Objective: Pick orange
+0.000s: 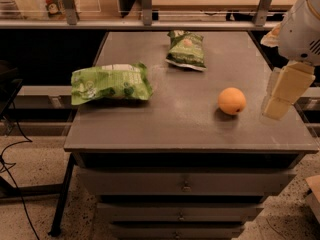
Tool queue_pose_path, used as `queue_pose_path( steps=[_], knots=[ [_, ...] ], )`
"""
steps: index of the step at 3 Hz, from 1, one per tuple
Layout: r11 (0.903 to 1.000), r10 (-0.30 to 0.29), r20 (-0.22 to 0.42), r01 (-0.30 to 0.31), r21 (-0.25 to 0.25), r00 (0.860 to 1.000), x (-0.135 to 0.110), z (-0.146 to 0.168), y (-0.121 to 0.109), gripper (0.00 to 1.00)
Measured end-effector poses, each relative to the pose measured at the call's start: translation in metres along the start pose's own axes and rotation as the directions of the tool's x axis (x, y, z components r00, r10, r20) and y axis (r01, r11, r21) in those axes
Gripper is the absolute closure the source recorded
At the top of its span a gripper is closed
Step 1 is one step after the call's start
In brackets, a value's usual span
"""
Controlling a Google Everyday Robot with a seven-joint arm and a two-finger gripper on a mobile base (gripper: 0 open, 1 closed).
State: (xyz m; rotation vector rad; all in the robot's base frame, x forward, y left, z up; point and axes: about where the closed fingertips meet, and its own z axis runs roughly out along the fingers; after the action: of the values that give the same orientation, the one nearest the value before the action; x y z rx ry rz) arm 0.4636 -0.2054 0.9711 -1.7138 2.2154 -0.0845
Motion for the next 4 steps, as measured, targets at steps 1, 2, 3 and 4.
queue_pose_path(
  steps=[1,2,3,4],
  knots=[
    [0.9991,0.029,0.009,-0.028,-0.033,1.000,-0.003,0.029,-0.011,0.00],
    [0.9961,0.058,0.021,-0.056,-0.067,0.998,-0.002,0.058,-0.020,0.00],
    [0.9911,0.103,0.043,-0.099,-0.089,0.994,0.008,0.084,-0.027,0.00],
    [0.9860,0.144,0.076,-0.137,-0.095,0.987,0.013,0.104,-0.034,0.00]
  ],
)
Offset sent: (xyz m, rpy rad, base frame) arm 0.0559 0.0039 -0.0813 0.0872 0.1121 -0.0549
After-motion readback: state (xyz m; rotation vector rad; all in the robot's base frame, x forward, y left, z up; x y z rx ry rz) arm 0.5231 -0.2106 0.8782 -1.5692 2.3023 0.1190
